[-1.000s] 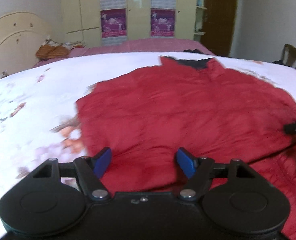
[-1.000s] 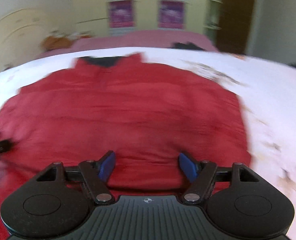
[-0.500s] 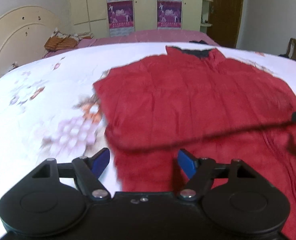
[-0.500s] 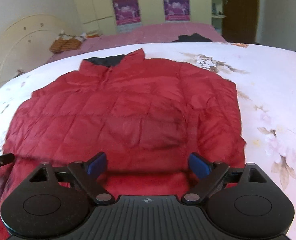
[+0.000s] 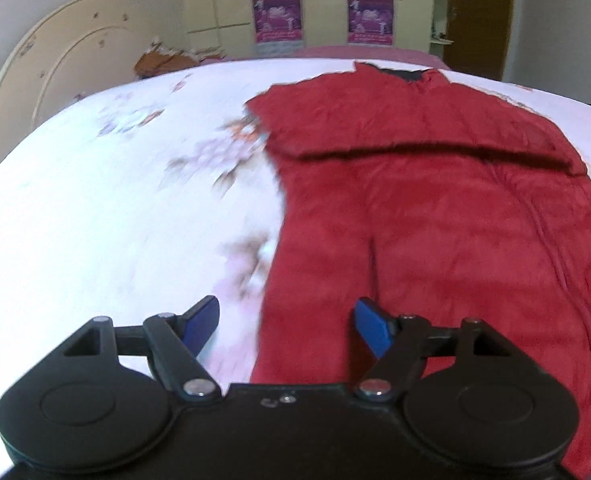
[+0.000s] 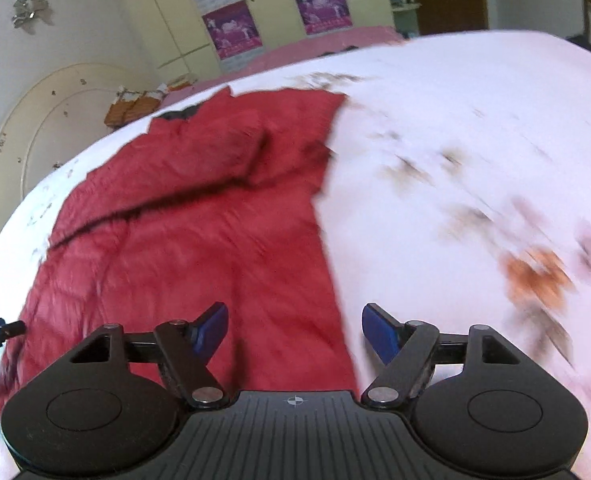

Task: Fold large clothes
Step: 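Grasp the jacket side edge with the left gripper while the right gripper grasps it too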

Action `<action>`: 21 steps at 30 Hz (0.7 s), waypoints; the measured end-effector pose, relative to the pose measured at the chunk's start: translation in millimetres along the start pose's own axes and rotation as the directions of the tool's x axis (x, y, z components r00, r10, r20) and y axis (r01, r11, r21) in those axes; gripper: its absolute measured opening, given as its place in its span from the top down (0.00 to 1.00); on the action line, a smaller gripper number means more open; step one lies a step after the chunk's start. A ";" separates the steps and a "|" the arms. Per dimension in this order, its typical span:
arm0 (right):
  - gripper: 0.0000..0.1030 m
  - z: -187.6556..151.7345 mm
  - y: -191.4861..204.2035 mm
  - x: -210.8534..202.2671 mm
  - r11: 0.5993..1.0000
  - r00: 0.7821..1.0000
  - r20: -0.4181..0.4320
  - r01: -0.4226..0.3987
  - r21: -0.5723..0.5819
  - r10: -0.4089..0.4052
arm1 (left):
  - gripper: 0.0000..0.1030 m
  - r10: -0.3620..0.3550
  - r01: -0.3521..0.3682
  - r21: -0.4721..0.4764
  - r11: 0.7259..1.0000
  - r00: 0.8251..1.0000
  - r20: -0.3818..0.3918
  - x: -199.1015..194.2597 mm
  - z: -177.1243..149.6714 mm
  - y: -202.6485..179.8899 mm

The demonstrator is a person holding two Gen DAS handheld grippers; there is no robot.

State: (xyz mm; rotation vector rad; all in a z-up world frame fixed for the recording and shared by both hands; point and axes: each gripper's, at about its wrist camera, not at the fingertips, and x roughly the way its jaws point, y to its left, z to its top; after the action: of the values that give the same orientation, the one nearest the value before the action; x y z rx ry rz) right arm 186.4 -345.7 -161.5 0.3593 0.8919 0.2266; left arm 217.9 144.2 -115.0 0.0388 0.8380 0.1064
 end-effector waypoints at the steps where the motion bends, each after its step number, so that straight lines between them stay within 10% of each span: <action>1: 0.28 -7.9 -7.1 -6.3 1.000 1.000 -0.012 0.003 0.012 -0.003 | 0.29 0.004 -0.004 -0.009 1.000 1.000 -0.002 -5.1 -6.4 3.6; 11: 0.28 -64.4 -45.1 -53.3 0.980 0.991 -0.048 -0.115 0.161 0.125 | 0.31 -0.146 0.140 -0.233 0.962 0.989 -0.009 -49.2 -70.8 49.1; 18: 0.30 -64.5 -54.6 -48.0 0.920 0.957 -0.031 -0.267 0.287 0.287 | 0.31 -0.342 0.328 -0.418 0.847 0.939 0.044 -46.3 -78.0 71.5; 21: 0.46 -59.4 -66.0 -33.4 0.875 0.942 -0.024 -0.302 0.378 0.335 | 0.32 -0.421 0.399 -0.459 0.794 0.905 0.059 -35.7 -75.7 65.0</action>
State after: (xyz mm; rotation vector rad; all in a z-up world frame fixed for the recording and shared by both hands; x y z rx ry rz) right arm 121.9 -405.1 -197.9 0.8593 0.9616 0.3831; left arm 132.8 204.2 -134.3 -0.6020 0.8320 -0.1083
